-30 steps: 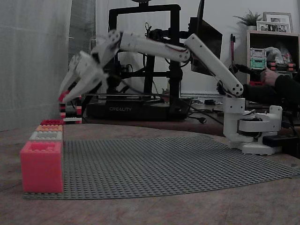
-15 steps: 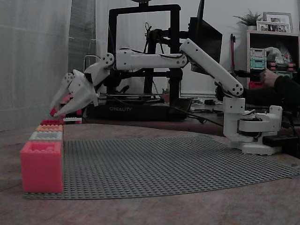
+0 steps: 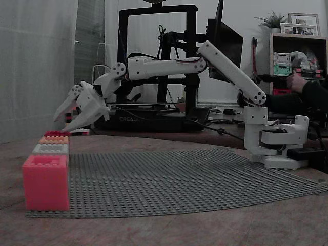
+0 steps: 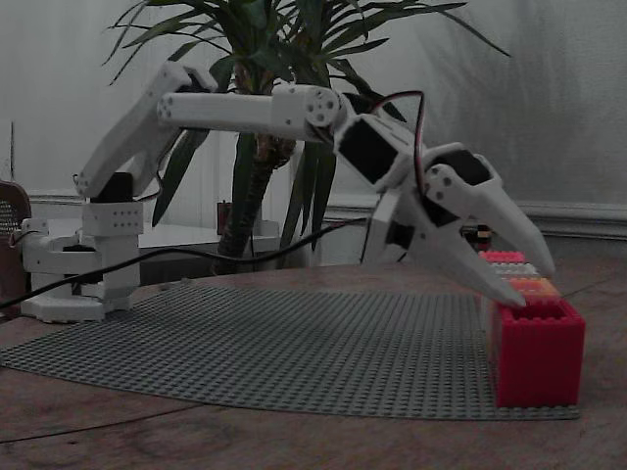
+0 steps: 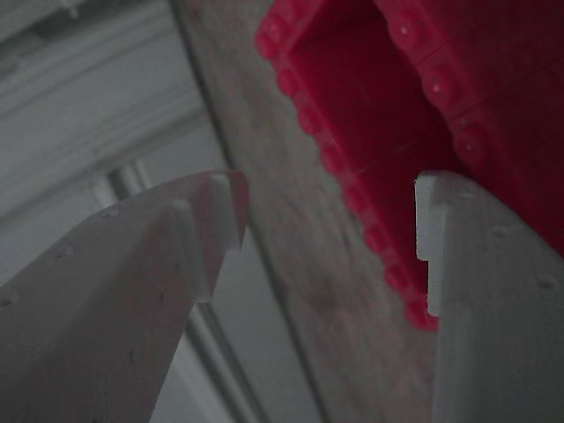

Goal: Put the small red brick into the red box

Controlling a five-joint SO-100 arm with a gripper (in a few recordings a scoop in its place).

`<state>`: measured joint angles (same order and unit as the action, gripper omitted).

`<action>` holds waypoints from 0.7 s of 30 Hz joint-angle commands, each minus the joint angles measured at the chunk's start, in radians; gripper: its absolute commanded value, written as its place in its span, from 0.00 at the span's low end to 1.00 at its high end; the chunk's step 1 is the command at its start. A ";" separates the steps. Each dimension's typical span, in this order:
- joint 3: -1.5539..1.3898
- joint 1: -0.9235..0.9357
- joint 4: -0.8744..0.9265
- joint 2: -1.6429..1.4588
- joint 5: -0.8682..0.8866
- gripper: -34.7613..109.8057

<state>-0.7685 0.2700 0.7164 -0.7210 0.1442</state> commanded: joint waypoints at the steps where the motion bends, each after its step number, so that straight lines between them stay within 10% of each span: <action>1: -0.170 -0.002 -0.064 -0.282 0.006 0.30; 21: -1.956 -0.279 0.178 -1.953 -0.314 0.24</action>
<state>-2.5311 0.0276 0.7793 -2.3961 -0.1657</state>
